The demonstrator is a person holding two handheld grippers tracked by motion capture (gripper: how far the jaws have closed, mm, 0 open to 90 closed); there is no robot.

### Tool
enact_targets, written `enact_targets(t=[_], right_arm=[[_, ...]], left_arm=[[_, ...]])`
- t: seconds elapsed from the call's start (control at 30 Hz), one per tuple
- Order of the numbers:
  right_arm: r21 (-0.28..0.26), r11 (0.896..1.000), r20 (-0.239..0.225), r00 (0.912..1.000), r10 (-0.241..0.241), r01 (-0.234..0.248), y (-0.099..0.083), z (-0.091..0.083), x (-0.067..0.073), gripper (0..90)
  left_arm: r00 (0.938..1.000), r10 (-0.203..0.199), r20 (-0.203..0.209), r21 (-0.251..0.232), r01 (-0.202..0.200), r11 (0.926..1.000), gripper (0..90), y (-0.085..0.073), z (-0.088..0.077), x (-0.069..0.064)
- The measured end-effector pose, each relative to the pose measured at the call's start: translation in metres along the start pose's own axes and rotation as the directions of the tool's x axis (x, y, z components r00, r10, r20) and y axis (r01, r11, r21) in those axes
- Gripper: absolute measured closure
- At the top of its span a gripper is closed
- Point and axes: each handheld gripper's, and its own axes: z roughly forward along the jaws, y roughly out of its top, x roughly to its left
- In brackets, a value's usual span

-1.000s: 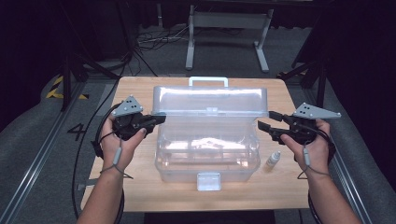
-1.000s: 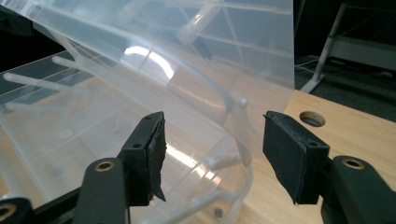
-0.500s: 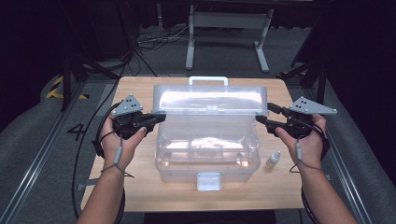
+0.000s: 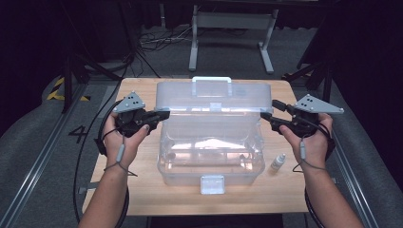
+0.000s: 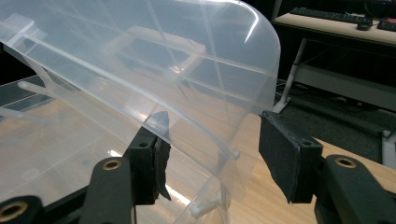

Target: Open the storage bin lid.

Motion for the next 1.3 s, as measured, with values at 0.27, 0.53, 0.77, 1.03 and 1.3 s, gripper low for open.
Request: enact_targets(t=[0.27, 0.53, 0.77, 1.03, 1.3], right_arm=[[0.0, 1.0, 0.031, 0.9993, -0.019, 0.019, 0.001, 0.002, 0.0, 51.4], [0.0, 1.0, 0.042, 0.9987, -0.028, 0.028, 0.003, 0.003, 0.003, 54.2], [-0.013, 1.0, 0.061, 0.9979, -0.02, 0.021, 0.003, 0.006, 0.004, 53.9], [-0.016, 0.999, 0.12, 0.9919, -0.041, 0.043, 0.005, 0.011, 0.007, 57.6], [-0.026, 0.998, 0.144, 0.9887, -0.044, 0.048, 0.005, 0.013, 0.008, 59.5]], left_arm=[[0.9999, 0.006, -0.014, -0.009, -0.006, 0.9999, 86.9, 0.001, 0.001, 0.0], [0.9998, 0.01, -0.019, -0.013, -0.01, 0.9999, 86.7, 0.002, 0.002, -0.001], [0.9997, 0.002, -0.024, -0.023, -0.003, 0.9997, 86.5, 0.002, 0.003, 0.0], [0.9995, 0.001, -0.033, -0.029, -0.002, 0.9996, 86.0, 0.003, 0.004, 0.0], [0.9996, -0.003, -0.029, -0.037, 0.001, 0.9993, 85.5, 0.002, 0.004, 0.0]])
